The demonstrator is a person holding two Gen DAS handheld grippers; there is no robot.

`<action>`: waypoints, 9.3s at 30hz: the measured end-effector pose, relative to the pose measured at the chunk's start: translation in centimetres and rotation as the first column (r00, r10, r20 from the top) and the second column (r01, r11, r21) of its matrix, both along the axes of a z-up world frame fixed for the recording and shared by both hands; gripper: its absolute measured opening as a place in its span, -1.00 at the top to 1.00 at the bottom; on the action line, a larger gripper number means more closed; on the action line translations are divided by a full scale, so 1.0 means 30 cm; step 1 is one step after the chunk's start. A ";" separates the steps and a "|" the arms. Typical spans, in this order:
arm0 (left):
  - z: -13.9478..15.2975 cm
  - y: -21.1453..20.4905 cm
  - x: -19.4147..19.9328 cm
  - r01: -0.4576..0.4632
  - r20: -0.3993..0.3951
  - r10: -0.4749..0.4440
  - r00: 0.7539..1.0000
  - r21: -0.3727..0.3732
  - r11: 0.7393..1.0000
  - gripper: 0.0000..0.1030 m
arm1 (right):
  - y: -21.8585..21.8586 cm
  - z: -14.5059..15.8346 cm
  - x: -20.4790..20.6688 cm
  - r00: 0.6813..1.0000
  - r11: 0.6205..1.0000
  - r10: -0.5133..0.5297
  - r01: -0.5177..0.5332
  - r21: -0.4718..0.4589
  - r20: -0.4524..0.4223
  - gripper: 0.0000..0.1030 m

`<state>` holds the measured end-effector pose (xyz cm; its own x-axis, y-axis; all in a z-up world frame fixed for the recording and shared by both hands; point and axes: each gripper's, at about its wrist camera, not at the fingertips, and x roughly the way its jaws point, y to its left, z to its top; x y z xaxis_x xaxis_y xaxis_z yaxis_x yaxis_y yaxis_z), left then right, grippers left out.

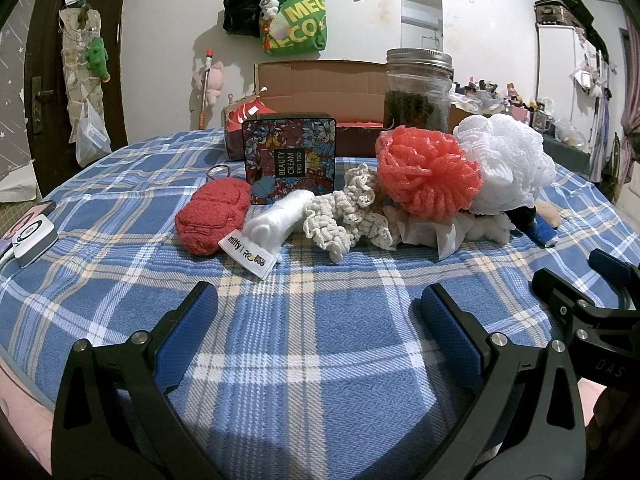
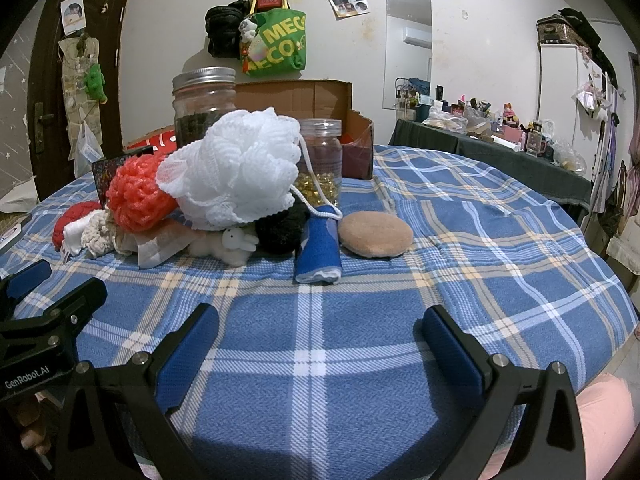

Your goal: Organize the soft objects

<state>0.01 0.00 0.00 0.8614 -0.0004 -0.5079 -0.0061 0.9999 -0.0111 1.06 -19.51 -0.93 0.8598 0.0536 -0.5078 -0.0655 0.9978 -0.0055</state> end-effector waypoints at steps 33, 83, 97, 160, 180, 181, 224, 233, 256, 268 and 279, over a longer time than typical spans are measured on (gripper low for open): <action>0.000 0.000 0.000 0.000 -0.002 0.000 1.000 0.000 1.000 -1.00 | 0.001 0.001 0.001 1.000 1.000 0.000 0.000 -0.002 -0.002 -1.00; 0.221 -0.075 0.241 0.302 -0.092 -0.302 0.949 -0.014 0.953 -0.91 | -0.065 0.237 0.293 0.937 0.904 0.349 -0.329 0.273 -0.027 -0.96; 0.198 -0.090 0.232 0.395 -0.128 -0.397 0.909 -0.038 0.918 0.18 | -0.026 0.226 0.253 0.891 0.853 0.455 -0.430 0.296 -0.015 0.43; 0.492 -0.020 1.011 0.449 -0.259 -0.419 0.871 0.070 0.891 0.21 | 0.148 0.534 1.088 0.877 0.890 0.451 -0.456 0.010 -0.164 0.50; 0.271 -0.059 1.426 0.409 -0.429 -0.342 0.836 0.073 0.910 0.15 | 0.234 0.342 1.499 0.874 0.941 0.314 -0.337 0.001 -0.370 0.34; 0.263 -0.062 1.428 0.407 -0.431 -0.338 0.837 0.077 0.910 0.15 | 0.238 0.342 1.502 0.874 0.942 0.311 -0.336 -0.002 -0.373 0.32; 0.436 0.035 1.288 0.334 -0.262 -0.323 0.909 -0.001 0.942 -0.76 | 0.138 0.534 1.354 0.925 0.963 0.263 -0.270 0.012 -0.276 -0.83; 0.621 0.062 1.045 0.304 -0.088 -0.307 0.948 -0.046 0.952 -0.93 | 0.069 0.749 1.080 0.968 0.970 0.243 -0.243 0.018 -0.068 -1.00; 0.770 0.068 0.329 0.221 0.299 -0.208 0.931 -0.010 0.975 -1.00 | 0.020 0.845 0.312 0.936 0.973 0.232 -0.227 -0.048 0.265 -1.00; 0.713 0.045 0.042 0.209 0.390 -0.202 0.898 0.024 0.978 -1.00 | 0.009 0.740 0.043 0.917 0.976 0.209 -0.218 -0.014 0.339 -1.00; 0.518 0.009 -0.079 0.178 0.345 -0.177 0.922 0.031 0.984 -1.00 | -0.003 0.514 -0.077 0.949 0.992 0.122 -0.128 0.003 0.292 -1.00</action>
<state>-2.37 0.26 15.54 0.9691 -0.1699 -0.1788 0.1760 0.9842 0.0185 -1.25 -19.60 14.49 0.9555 0.1787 -0.2346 -0.1888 0.9818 -0.0210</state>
